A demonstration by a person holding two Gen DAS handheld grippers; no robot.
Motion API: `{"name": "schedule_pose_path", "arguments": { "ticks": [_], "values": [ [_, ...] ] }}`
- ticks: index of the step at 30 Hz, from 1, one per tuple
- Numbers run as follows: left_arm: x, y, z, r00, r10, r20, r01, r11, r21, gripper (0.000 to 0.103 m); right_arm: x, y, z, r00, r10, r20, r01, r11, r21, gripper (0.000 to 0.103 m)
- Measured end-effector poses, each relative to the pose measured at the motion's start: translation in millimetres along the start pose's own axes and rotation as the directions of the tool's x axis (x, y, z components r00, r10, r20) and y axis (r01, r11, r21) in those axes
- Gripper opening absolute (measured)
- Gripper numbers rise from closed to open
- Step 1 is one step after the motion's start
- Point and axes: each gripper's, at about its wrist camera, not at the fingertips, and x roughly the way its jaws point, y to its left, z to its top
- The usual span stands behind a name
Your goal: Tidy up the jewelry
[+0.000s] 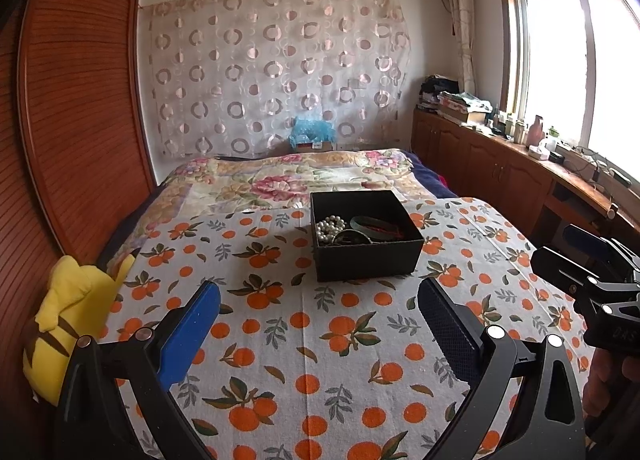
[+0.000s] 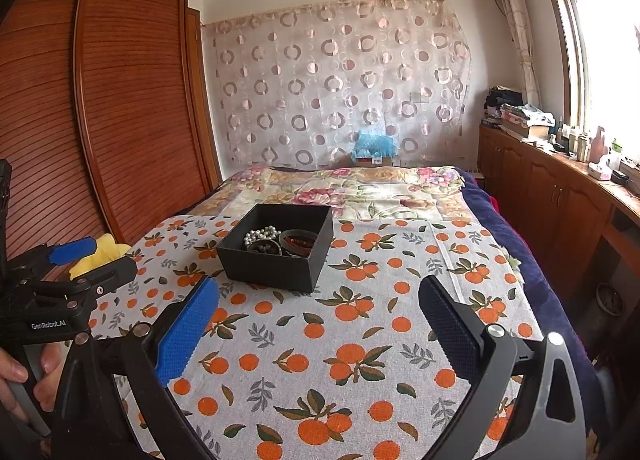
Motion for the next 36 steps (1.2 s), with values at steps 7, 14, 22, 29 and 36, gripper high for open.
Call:
{"name": "schedule_pose_path", "arguments": {
  "ticks": [7,14,22,29,36],
  "values": [
    [0.2,0.6,-0.5,1.000,0.000,0.000,0.000,1.000,0.000,0.095,0.1,-0.3,-0.6,1.000,0.001,0.000,-0.001,1.000,0.001,0.101],
    [0.3,0.8,-0.8,1.000,0.000,0.001,0.000,1.000,0.001,0.096,0.2,-0.6,-0.7,1.000,0.001,0.002,-0.001,1.000,0.000,0.101],
    [0.3,0.7,-1.3,1.000,0.000,0.002,0.000,1.000,0.001,0.096,0.4,-0.4,-1.6,1.000,0.002,0.003,-0.002,1.000,0.001,0.101],
    [0.1,-0.1,-1.4,1.000,-0.001,0.001,0.001,1.000,0.002,0.096,0.6,-0.4,-2.2,1.000,0.002,0.003,-0.002,1.000,0.001,0.101],
    [0.1,0.2,-2.4,1.000,0.000,0.003,0.000,1.000,0.001,0.096,0.7,-0.2,-2.7,1.000,0.002,0.004,-0.002,1.000,0.000,0.101]
  ]
}}
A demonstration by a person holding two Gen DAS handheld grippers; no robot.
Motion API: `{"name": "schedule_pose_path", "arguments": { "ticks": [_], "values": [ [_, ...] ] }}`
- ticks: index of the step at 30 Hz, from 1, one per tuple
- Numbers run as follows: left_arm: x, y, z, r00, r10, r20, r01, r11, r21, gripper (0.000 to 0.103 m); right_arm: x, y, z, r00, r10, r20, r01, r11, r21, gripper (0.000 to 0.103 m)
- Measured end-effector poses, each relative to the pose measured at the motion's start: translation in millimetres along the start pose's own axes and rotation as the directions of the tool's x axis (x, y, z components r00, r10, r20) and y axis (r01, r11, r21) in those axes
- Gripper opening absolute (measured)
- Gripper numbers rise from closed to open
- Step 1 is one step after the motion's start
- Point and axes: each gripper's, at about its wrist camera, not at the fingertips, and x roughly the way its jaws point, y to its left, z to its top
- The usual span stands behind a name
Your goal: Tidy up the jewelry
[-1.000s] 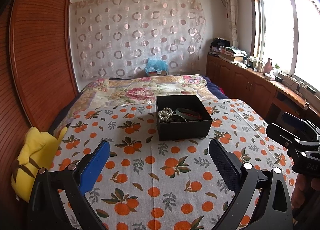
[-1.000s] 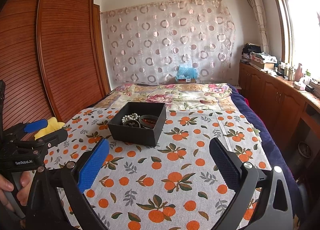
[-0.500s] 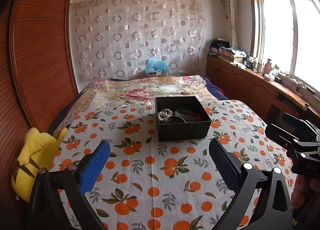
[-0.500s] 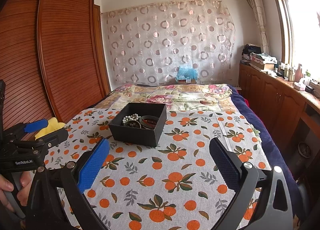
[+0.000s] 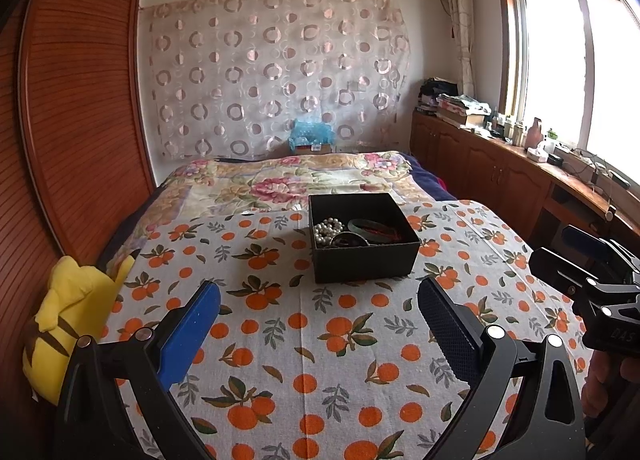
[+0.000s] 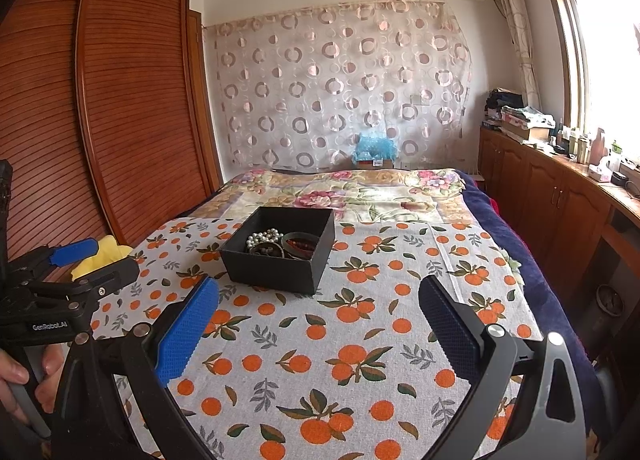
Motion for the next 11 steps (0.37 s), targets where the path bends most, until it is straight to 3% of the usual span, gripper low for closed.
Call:
{"name": "schedule_pose_path", "arguments": {
  "ticks": [11],
  "values": [
    [0.4,0.4,-0.8,1.000,-0.001,0.001,0.001,1.000,-0.001,0.096,2.4,0.3,0.5,1.000,0.000,0.001,0.000,1.000,0.001,0.101]
  ]
}}
